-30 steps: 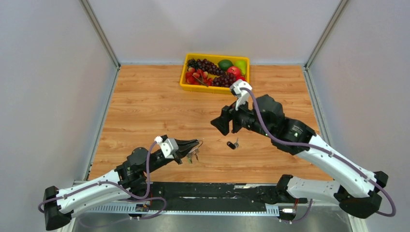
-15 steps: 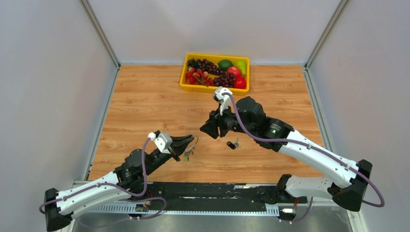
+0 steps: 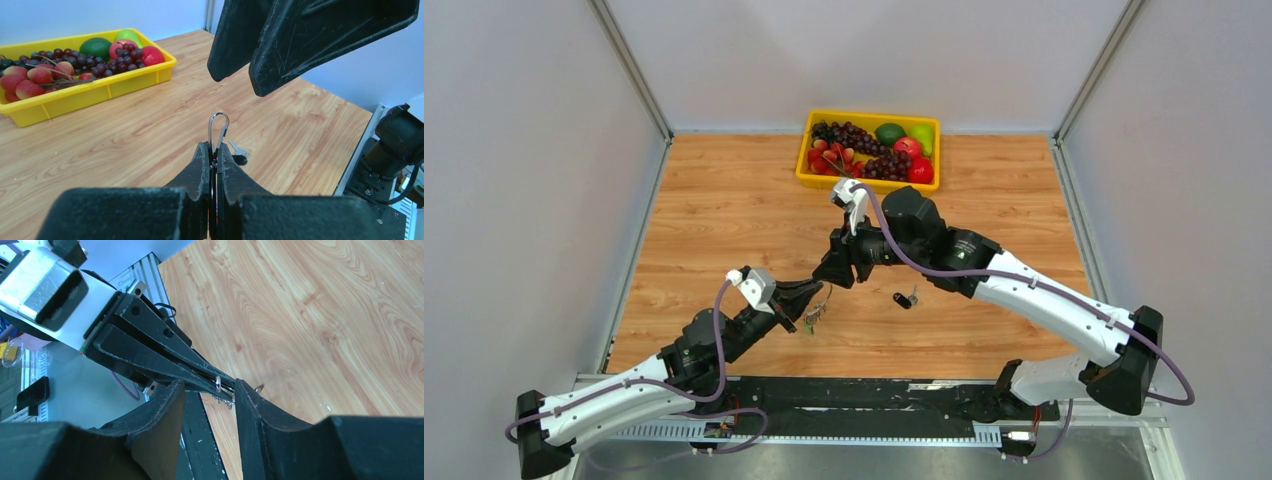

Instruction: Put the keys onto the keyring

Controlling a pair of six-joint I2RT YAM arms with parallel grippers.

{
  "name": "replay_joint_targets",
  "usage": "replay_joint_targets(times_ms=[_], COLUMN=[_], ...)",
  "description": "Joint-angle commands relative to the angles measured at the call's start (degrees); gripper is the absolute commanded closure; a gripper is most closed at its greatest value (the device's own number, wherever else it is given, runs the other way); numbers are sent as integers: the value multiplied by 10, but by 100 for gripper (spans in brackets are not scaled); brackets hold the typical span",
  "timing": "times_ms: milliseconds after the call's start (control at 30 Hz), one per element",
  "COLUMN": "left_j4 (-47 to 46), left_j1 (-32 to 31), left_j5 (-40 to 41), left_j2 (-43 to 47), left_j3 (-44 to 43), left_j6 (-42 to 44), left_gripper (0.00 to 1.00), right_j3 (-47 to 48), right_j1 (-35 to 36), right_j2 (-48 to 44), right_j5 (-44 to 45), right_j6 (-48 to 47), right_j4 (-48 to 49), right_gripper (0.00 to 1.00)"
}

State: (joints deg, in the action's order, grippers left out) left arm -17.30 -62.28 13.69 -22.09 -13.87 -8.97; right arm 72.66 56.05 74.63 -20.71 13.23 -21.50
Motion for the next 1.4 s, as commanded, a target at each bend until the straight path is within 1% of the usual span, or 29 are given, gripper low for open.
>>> replay_joint_targets(times_ms=[0,333,467,633,733,1367], left_j4=[-10,-1,1,7,9,11], left_j1=[-3,-3,-3,-3,-3,-3], left_j5=[0,6,10,16,23,25], left_j2=[10,32,36,40,43,51], left_j3=[-11,-8,-7,-8,-7,-6], left_j6=[-16,-17,-17,-17,-16,-16], left_gripper=[100,100,100,100,100,100], right_j3=[35,65,77,83,83,100], right_j1=[7,17,22,24,25,37], right_j2=[18,47,56,60,66,71], right_j5=[-13,8,6,7,8,25], right_j6=[8,2,1,0,0,-4], right_j4=[13,-18,-31,-42,-48,-52], right_gripper=[57,60,66,67,70,74])
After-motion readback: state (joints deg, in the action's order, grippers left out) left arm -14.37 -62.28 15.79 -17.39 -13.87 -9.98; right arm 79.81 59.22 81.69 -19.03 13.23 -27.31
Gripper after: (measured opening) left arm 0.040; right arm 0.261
